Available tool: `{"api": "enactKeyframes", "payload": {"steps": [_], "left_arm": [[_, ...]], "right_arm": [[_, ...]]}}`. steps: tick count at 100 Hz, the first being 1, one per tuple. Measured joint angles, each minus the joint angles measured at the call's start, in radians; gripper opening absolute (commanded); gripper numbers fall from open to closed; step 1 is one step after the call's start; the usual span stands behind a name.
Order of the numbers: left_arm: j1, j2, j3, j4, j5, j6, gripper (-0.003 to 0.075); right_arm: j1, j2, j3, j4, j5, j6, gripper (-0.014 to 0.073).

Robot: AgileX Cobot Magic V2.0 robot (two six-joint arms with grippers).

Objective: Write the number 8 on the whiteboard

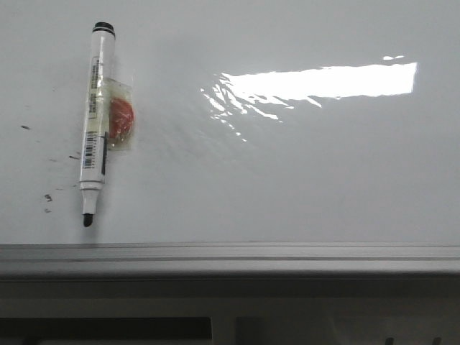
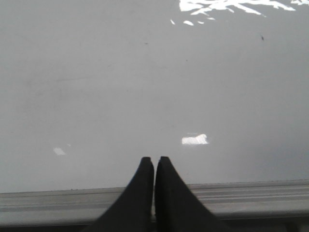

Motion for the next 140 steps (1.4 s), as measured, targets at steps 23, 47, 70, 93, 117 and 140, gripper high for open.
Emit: {"api": "enactKeyframes", "payload": {"steps": [23, 47, 70, 93, 117, 140], "left_arm": [[0.0, 0.0, 0.0, 0.086, 0.0, 0.0, -0.002], [0.0, 0.0, 0.0, -0.023, -0.069, 0.0, -0.002], [0.0, 0.0, 0.0, -0.027, -0.157, 0.0, -0.002], [0.0, 0.0, 0.0, -0.027, -0.23, 0.0, -0.002], [0.001, 0.0, 0.0, -0.12, -0.329, 0.0, -0.0021], [0.001, 0.003, -0.08, -0.114, -0.198, 0.0, -0.0021]], "right_arm": [[0.0, 0.0, 0.0, -0.006, -0.003, 0.0, -0.0063], [0.0, 0.0, 0.0, -0.007, -0.148, 0.0, -0.0063], [0.0, 0.0, 0.0, -0.008, -0.284, 0.0, -0.0063], [0.0, 0.0, 0.0, -0.008, -0.342, 0.0, -0.0063], [0.0, 0.0, -0.013, 0.056, -0.255, 0.023, -0.0063], [0.0, 0.03, -0.178, 0.064, 0.009, 0.029, -0.0063]]}}
